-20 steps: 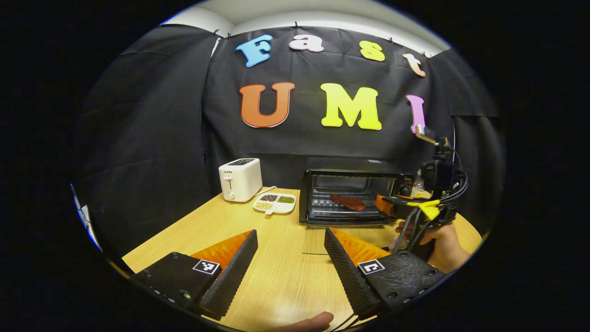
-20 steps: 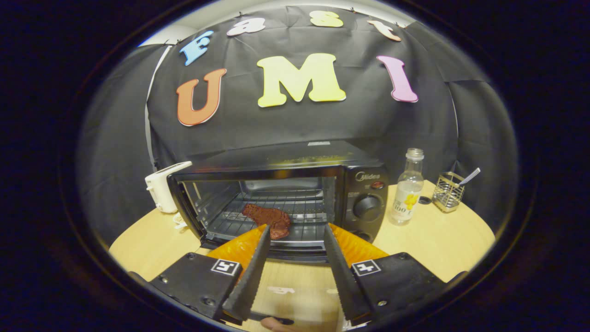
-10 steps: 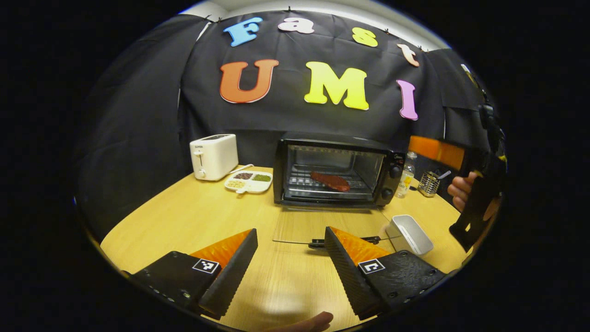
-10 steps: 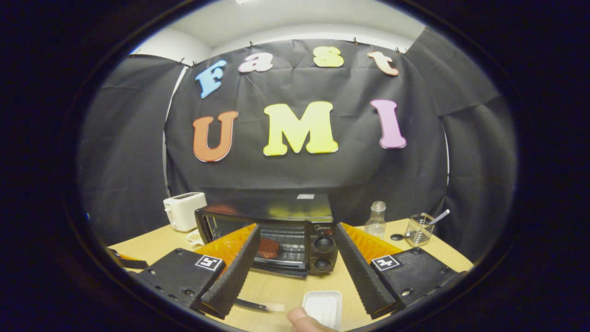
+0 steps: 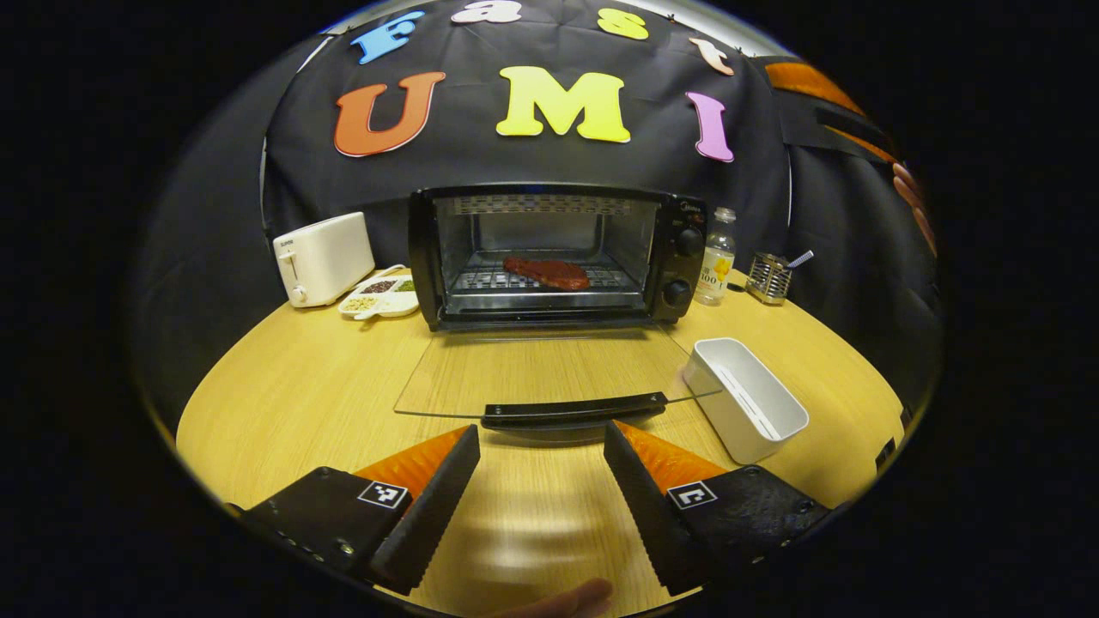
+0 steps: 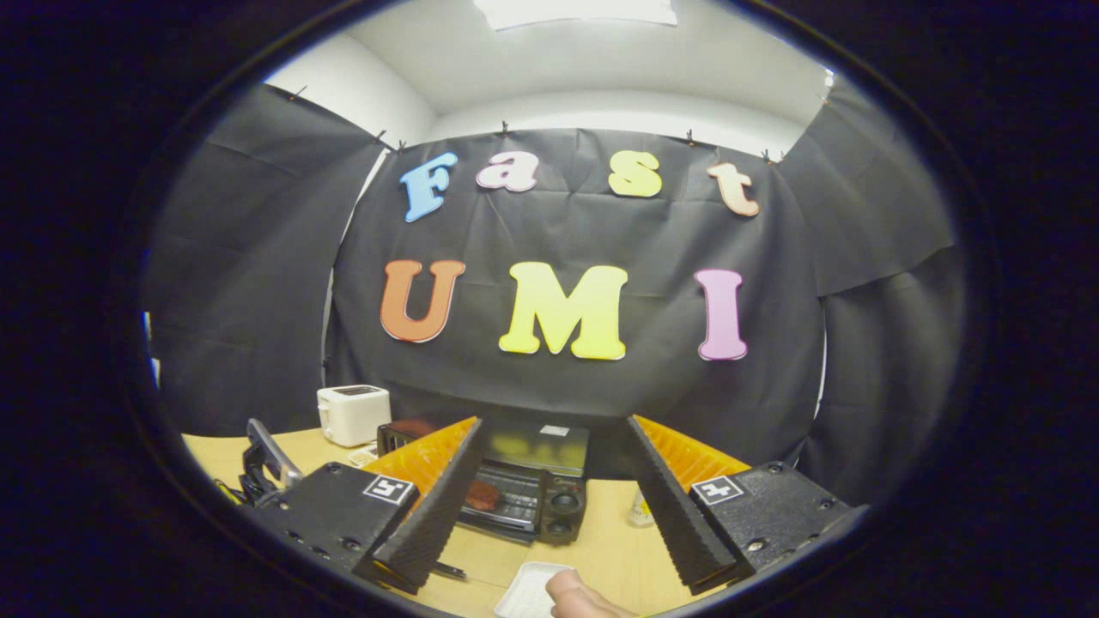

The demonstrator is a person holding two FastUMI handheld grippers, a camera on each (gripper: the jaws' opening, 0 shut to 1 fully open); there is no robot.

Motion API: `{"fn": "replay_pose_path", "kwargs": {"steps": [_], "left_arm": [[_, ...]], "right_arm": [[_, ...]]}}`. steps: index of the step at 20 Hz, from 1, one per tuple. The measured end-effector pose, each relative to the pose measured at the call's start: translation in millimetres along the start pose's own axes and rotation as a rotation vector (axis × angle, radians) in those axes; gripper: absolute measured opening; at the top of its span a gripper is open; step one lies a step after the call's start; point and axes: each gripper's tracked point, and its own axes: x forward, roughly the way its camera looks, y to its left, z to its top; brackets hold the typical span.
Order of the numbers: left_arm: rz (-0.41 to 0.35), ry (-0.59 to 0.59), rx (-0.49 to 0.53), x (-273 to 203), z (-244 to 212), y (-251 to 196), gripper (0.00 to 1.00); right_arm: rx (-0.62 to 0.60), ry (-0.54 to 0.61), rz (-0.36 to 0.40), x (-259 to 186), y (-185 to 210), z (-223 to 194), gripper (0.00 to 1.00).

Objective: Open the electric oven with the left hand, put the food in, and close the electric oven.

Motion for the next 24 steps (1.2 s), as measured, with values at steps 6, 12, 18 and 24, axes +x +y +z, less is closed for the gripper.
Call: {"fn": "replay_pose_path", "kwargs": {"steps": [6,12,18,24], "left_arm": [[-0.011,0.054,-0.003,26,-12,-12,0.94],[0.038,0.089,-0.011,33,-13,-9,0.93],[0.057,0.086,0.017,28,-3,-11,0.93],[0.060,-0.007,0.023,20,35,-5,0.93]], "right_arm": [[0.015,-0.010,-0.035,-2,-21,1,1.00],[0.082,0.014,-0.070,-10,-47,-5,1.00],[0.066,0.012,-0.103,-33,-66,1,1.00],[0.098,0.011,-0.106,-32,-81,3,1.00]]}}
